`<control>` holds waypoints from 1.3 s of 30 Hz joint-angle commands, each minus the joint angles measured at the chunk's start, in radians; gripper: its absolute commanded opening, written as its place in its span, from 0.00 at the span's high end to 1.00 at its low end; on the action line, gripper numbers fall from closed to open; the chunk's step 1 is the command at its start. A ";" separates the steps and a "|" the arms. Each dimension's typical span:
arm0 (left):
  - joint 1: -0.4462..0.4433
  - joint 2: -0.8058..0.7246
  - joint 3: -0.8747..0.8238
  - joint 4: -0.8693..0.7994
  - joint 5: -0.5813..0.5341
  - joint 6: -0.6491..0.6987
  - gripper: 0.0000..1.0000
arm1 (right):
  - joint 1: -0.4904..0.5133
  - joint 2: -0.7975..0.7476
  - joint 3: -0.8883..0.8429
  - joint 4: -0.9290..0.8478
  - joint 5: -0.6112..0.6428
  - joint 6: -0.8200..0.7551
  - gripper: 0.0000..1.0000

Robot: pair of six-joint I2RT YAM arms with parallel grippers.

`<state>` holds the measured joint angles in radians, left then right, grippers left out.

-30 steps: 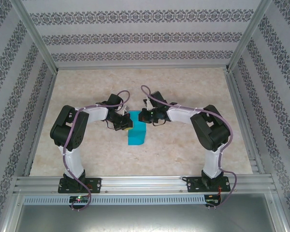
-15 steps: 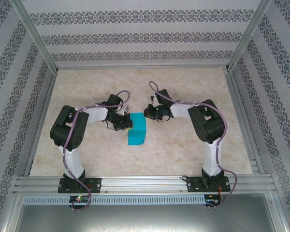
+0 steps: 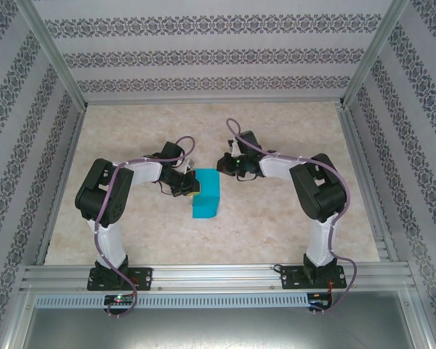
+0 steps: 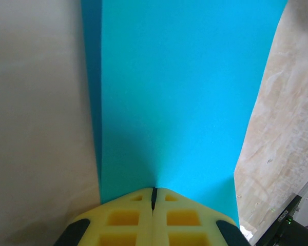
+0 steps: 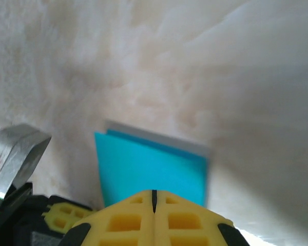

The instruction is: Fold a paper plane with a square sheet of paper (pick it up from the middle)

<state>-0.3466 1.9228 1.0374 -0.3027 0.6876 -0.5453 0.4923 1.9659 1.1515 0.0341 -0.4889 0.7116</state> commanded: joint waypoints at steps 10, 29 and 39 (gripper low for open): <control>-0.011 0.147 -0.114 -0.161 -0.261 0.011 1.00 | -0.049 0.141 0.078 -0.016 0.025 0.052 1.00; -0.011 0.156 -0.108 -0.148 -0.266 0.008 1.00 | 0.078 -0.158 -0.139 -0.065 -0.037 0.103 1.00; -0.012 0.156 -0.101 -0.151 -0.265 0.002 1.00 | 0.137 -0.049 -0.162 -0.019 -0.063 0.134 1.00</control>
<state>-0.3458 1.9228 1.0363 -0.2989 0.6895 -0.5461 0.6182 1.8954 1.0134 -0.0025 -0.5320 0.8234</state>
